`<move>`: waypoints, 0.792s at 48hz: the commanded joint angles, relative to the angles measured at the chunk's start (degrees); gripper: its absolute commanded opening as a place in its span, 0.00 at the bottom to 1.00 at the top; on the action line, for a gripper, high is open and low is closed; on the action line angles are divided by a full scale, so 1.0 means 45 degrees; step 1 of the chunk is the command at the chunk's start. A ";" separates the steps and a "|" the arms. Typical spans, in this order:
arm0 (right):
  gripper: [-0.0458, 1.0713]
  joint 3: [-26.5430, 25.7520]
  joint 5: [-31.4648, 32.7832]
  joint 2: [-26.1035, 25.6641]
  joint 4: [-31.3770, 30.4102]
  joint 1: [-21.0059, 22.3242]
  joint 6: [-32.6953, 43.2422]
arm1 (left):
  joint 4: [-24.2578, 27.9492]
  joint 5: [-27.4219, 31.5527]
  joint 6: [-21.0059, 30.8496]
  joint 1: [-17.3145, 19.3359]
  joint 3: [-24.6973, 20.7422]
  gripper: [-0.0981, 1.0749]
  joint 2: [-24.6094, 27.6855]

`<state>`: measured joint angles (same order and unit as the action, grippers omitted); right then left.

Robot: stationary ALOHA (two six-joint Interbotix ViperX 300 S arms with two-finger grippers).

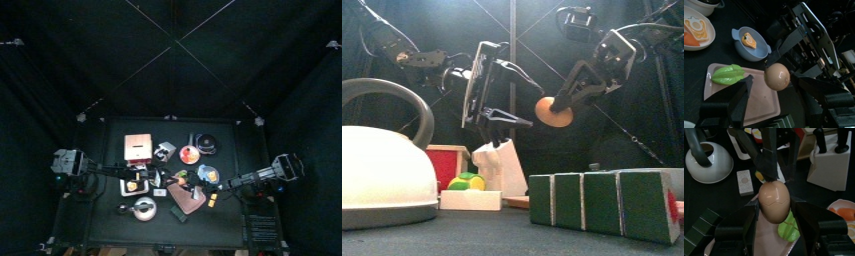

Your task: Grab egg with other hand

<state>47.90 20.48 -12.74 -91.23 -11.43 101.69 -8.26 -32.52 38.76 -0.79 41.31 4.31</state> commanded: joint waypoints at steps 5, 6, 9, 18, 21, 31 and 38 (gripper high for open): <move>0.56 -0.0273 0.0078 -0.0117 -0.0059 0.0039 0.0000 | -0.0020 -0.0137 -0.0020 -0.0156 -0.0625 0.89 0.0078; 0.56 -0.0273 0.0078 -0.0117 -0.0059 0.0039 0.0000 | -0.0020 -0.0137 -0.0020 -0.0215 -0.0664 0.89 0.0098; 0.56 -0.0273 0.0078 -0.0098 -0.0078 0.0059 0.0020 | -0.0020 -0.0117 0.0000 -0.0273 -0.0723 0.89 0.0137; 0.56 -0.0293 0.0156 -0.0059 -0.0059 0.0059 0.0000 | -0.0020 -0.0098 0.0156 -0.0371 -0.0840 0.89 0.0273; 0.56 -0.0293 0.0176 -0.0078 -0.0078 0.0059 0.0000 | -0.0059 -0.0098 0.0293 -0.0371 -0.0879 0.89 0.0352; 0.56 -0.0293 0.0176 -0.0059 -0.0059 0.0078 0.0000 | -0.0059 -0.0117 0.0977 -0.0313 -0.1094 0.88 0.0898; 0.56 -0.0293 0.0176 -0.0059 -0.0078 0.0039 0.0000 | -0.0020 -0.0137 0.1055 -0.0293 -0.1152 0.88 0.1016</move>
<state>47.90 21.09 -12.39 -91.32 -11.16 101.69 -8.44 -32.61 43.59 -2.29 37.53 9.49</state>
